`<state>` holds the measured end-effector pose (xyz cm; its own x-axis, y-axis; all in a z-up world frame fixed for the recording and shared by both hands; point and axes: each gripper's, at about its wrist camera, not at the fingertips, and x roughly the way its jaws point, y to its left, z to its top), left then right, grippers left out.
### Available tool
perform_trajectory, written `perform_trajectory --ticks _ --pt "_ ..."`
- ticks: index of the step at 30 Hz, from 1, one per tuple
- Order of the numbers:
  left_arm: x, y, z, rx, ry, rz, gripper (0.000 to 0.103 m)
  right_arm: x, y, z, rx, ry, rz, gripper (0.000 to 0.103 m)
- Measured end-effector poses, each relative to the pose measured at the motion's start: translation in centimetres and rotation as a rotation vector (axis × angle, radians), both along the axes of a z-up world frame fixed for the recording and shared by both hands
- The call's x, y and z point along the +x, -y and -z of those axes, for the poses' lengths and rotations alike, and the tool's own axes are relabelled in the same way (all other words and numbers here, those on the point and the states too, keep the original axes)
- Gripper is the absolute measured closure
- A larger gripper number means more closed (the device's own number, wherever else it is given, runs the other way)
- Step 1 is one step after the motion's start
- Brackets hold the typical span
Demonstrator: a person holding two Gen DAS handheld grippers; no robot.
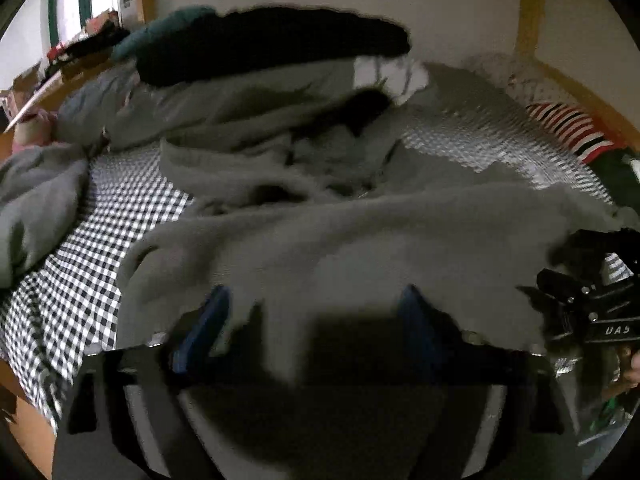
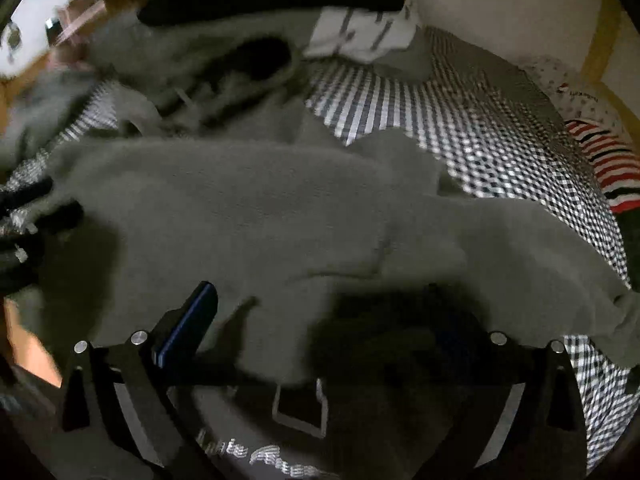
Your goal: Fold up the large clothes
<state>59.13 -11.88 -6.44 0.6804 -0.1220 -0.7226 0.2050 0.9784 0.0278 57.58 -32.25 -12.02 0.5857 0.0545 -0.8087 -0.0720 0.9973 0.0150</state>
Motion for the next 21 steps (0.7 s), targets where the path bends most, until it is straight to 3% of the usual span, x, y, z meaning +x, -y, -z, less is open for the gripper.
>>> perform_trajectory --ticks 7,14,18,21 --pt "-5.2 6.7 -4.3 -0.068 0.087 0.021 0.007 -5.3 7.5 -3.8 0.060 0.036 0.011 0.003" --pt "-7.8 15.6 -7.0 -0.119 0.125 0.178 0.006 -10.0 18.5 -7.1 0.108 0.080 0.082 0.003" --pt "-9.3 22.0 -7.0 -0.063 0.229 0.347 0.006 -12.2 24.8 -7.9 0.121 0.103 0.144 0.003" --pt "-9.5 26.3 -5.9 -0.008 0.252 0.414 0.006 -13.5 28.9 -7.5 0.145 0.105 0.199 0.003"
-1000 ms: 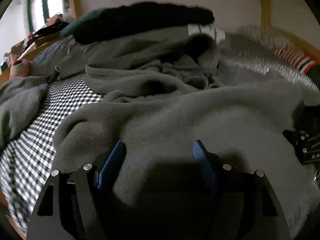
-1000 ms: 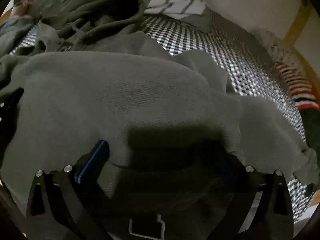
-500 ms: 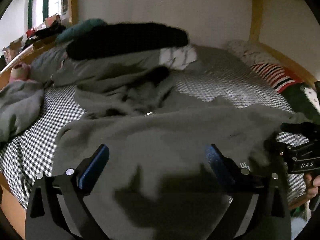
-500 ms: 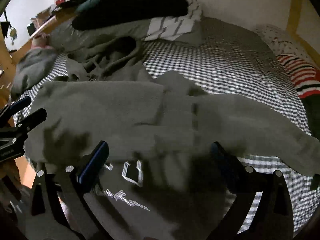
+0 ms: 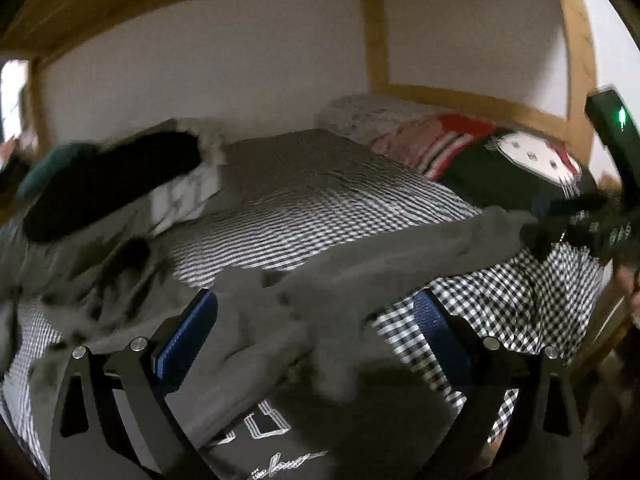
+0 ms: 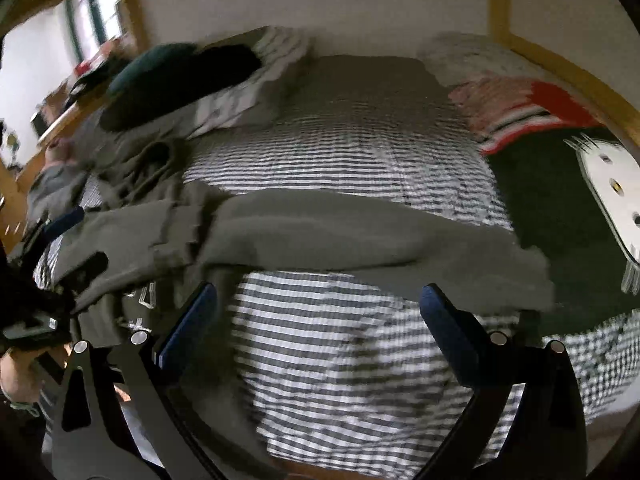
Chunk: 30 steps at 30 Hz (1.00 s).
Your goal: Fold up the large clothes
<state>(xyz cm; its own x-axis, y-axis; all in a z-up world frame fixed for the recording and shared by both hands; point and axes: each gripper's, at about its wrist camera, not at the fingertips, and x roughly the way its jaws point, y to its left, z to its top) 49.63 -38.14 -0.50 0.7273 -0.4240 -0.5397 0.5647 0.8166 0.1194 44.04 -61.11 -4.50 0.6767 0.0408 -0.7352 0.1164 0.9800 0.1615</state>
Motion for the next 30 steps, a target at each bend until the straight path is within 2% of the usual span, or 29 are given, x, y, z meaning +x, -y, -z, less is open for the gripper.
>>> perform_trajectory --ticks 2,4,10,13,19,23,27,30 --pt "0.0 2.6 0.9 0.046 0.013 0.042 0.006 -0.8 2.7 0.8 0.015 -0.010 0.038 0.003" --pt "0.2 5.4 2.4 0.124 0.038 0.092 0.006 -1.5 4.7 1.7 0.032 -0.019 0.065 0.003" --pt "1.1 12.6 8.0 0.455 0.108 0.223 0.006 -2.3 9.6 4.2 0.085 -0.042 0.126 0.003" --pt "2.3 14.8 9.7 0.537 0.111 0.283 0.006 -2.6 11.0 5.2 0.108 -0.033 0.141 0.003" --pt "5.9 17.9 11.5 0.557 0.074 0.324 0.006 -2.8 12.6 7.8 0.138 -0.046 0.151 0.003" --pt "7.2 19.1 11.6 0.507 0.027 0.363 0.006 -3.0 13.4 9.1 0.163 -0.040 0.170 0.003" --pt "7.4 19.4 11.5 0.439 -0.047 0.369 0.006 -3.3 15.3 9.7 0.289 0.015 0.192 0.004" --pt "7.9 19.3 12.1 0.416 -0.081 0.365 0.006 -2.4 16.6 10.4 0.397 0.027 0.200 0.009"
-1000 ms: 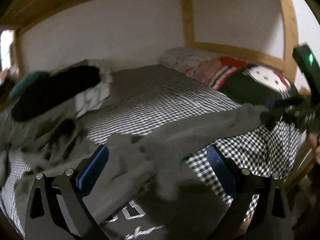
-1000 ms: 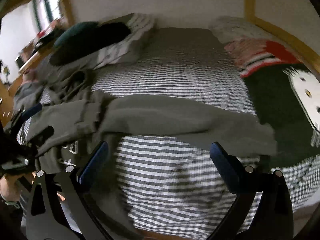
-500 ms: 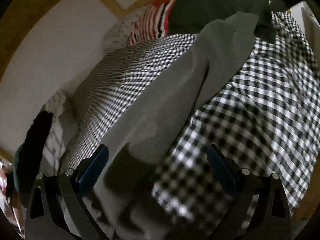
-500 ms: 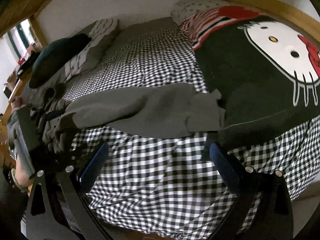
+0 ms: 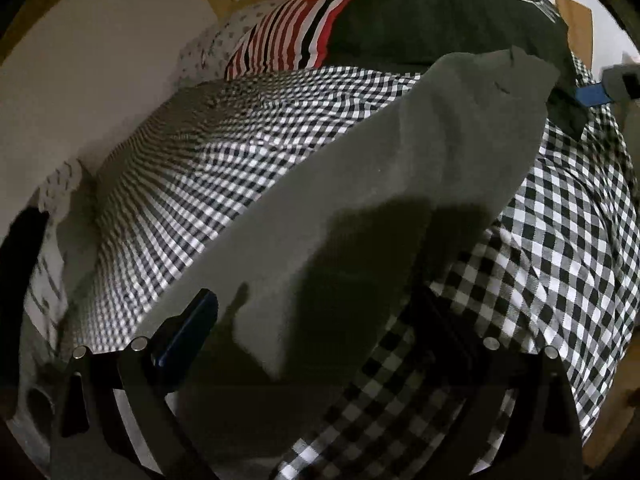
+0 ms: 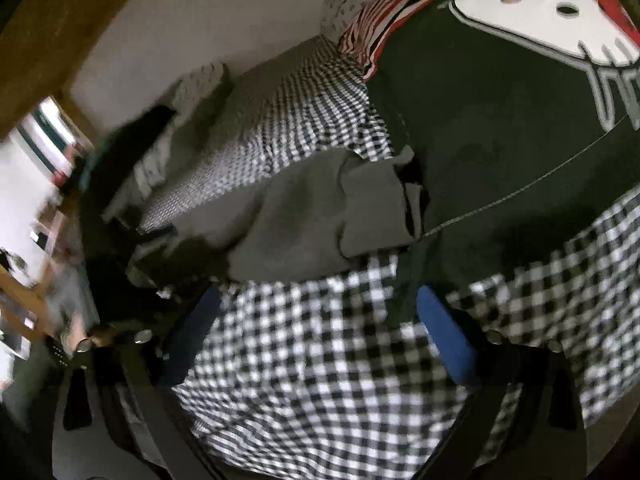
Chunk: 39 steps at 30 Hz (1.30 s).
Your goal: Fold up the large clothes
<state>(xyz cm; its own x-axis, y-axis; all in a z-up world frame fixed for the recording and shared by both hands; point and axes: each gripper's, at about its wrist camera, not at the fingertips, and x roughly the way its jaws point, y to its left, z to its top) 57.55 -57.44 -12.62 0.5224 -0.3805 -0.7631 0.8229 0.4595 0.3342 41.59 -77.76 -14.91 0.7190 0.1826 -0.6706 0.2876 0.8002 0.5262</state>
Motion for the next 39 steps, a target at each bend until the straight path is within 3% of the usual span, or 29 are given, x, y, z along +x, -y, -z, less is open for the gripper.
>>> perform_trajectory --ticks 3,5,6,11,12,14,15,17,20,23,26,27,30,36,39 --pt "0.6 -0.8 0.3 -0.053 -0.050 -0.020 0.006 1.3 0.9 0.7 0.062 -0.009 0.020 0.009" --pt "0.7 -1.0 0.5 -0.067 -0.063 -0.024 0.006 2.5 1.6 1.0 0.094 -0.002 0.046 0.016" --pt "0.6 -1.0 0.6 -0.067 -0.058 -0.022 0.006 3.1 1.6 1.0 0.109 0.007 0.043 0.033" --pt "0.5 -0.7 0.8 -0.055 -0.045 -0.018 0.006 6.2 2.5 1.4 0.158 -0.030 0.078 0.064" --pt "0.6 -0.7 0.7 -0.055 -0.048 -0.018 0.006 6.4 2.6 1.3 0.154 -0.030 0.080 0.076" --pt "0.6 -0.7 0.6 -0.055 -0.046 -0.014 0.008 6.1 2.2 -0.3 0.154 0.044 0.068 0.088" --pt "0.5 -0.8 0.4 -0.062 -0.048 -0.007 0.011 5.6 2.0 -1.3 0.154 0.099 0.060 0.090" --pt "0.1 -1.2 0.2 -0.084 -0.054 0.012 0.032 4.1 1.5 -4.4 0.144 0.234 0.047 0.091" --pt "-0.2 -2.1 -0.2 -0.116 -0.050 0.013 0.051 4.0 2.5 -5.4 0.141 0.252 0.098 0.095" --pt "-0.2 -2.4 -0.5 -0.144 -0.077 -0.004 0.056 4.5 4.2 -4.4 0.205 0.241 0.140 0.095" --pt "-1.0 -2.3 -1.0 -0.164 -0.075 0.013 0.067 2.7 4.9 -5.7 0.233 0.349 0.167 0.095" --pt "-1.5 -2.2 -1.2 -0.176 -0.069 0.029 0.068 1.8 5.4 -6.6 0.260 0.411 0.177 0.096" --pt "-2.6 -1.9 -1.7 -0.191 -0.027 0.052 0.068 0.7 6.6 -8.3 0.290 0.482 0.194 0.096" --pt "-2.3 -1.2 -0.4 -0.176 -0.066 0.011 0.079 2.9 5.4 -10.0 0.207 0.408 0.157 0.096" --pt "-2.9 -1.0 -0.1 -0.162 -0.043 -0.001 0.079 2.7 4.6 -11.4 0.186 0.435 0.121 0.096"
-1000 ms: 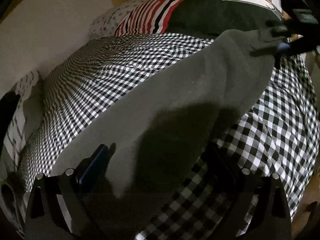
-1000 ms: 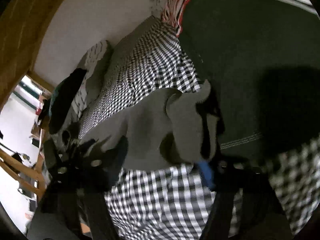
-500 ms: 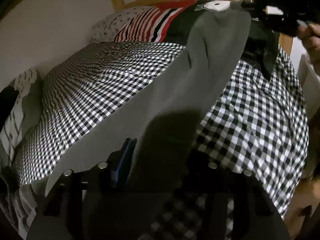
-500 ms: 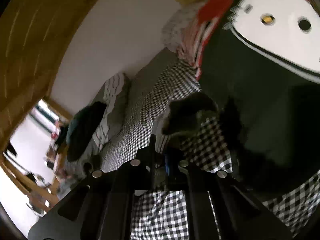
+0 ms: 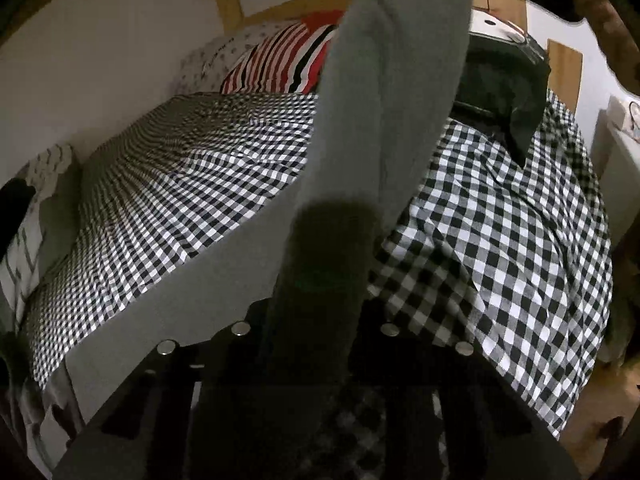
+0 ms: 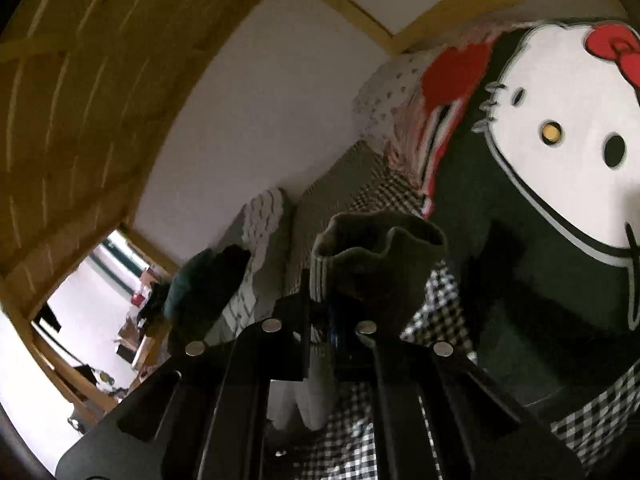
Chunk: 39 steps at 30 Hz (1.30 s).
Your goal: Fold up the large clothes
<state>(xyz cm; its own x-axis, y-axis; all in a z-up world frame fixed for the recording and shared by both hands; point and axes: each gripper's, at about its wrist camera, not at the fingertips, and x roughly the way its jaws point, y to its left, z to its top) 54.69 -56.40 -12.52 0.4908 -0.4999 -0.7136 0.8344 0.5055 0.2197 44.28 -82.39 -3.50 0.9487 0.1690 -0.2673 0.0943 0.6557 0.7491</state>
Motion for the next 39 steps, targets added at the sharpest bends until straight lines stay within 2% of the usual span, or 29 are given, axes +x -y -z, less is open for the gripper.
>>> perform_trajectory --ticks 3,4,5,7,10,12,16,18,20,23,27,30,31,33,34,36,37,39 --pt "-0.4 0.2 0.0 0.008 0.034 -0.025 0.078 0.7 -2.2 -2.9 -0.066 0.028 -0.059 0.096" --pt "-0.5 0.4 0.1 0.013 0.046 -0.036 0.073 1.4 -3.7 -4.4 -0.100 0.038 -0.093 0.096" --pt "-0.6 0.5 0.2 0.016 0.053 -0.043 0.052 1.8 -4.9 -5.6 -0.132 0.048 -0.122 0.096" --pt "-1.2 1.0 0.4 0.044 0.117 -0.081 0.027 3.0 -7.6 -8.3 -0.188 0.072 -0.179 0.096" --pt "-2.4 0.7 -0.1 0.024 0.201 -0.099 0.027 5.0 -12.3 -12.3 -0.252 0.094 -0.275 0.096" --pt "-3.1 -0.3 -1.2 -0.026 0.237 -0.121 0.027 6.0 -15.5 -14.3 -0.296 0.103 -0.327 0.096" --pt "-3.0 -3.2 -2.9 -0.101 0.204 -0.190 0.027 8.0 -23.5 -17.8 -0.388 0.122 -0.447 0.096" --pt "-2.7 -4.9 -3.3 -0.133 0.176 -0.231 0.027 8.3 -27.1 -18.8 -0.415 0.124 -0.498 0.096" --pt "-2.6 -6.1 -3.5 -0.156 0.175 -0.267 0.027 8.6 -32.5 -19.7 -0.469 0.125 -0.572 0.096" --pt "-2.5 -8.5 -3.6 -0.208 0.140 -0.331 0.027 8.8 -40.4 -19.3 -0.560 0.107 -0.670 0.096" --pt "-2.6 -11.5 -3.6 -0.268 0.085 -0.401 0.027 9.2 -49.7 -17.3 -0.641 0.050 -0.772 0.096" --pt "-3.2 -14.4 -3.8 -0.307 0.051 -0.453 0.025 10.2 -56.7 -14.1 -0.690 -0.040 -0.853 0.096" --pt "-3.4 -15.3 -3.7 -0.318 0.032 -0.466 0.022 10.5 -58.1 -13.3 -0.701 -0.067 -0.873 0.096" --pt "-4.4 -18.6 -3.1 -0.370 -0.033 -0.529 0.013 10.9 -61.3 -11.4 -0.720 -0.126 -0.917 0.096" --pt "-5.3 -21.3 -2.2 -0.432 -0.096 -0.587 0.010 11.0 -62.2 -10.5 -0.730 -0.138 -0.931 0.096" --pt "-6.3 -24.8 -0.7 -0.492 -0.193 -0.641 0.009 11.3 -63.9 -9.4 -0.759 -0.165 -0.943 0.096" --pt "-6.8 -26.5 0.0 -0.511 -0.217 -0.692 0.007 11.8 -65.1 -8.8 -0.772 -0.178 -0.943 0.096" --pt "-8.4 -30.4 1.2 -0.596 -0.274 -0.759 0.007 12.8 -67.0 -7.5 -0.772 -0.202 -0.952 0.096"
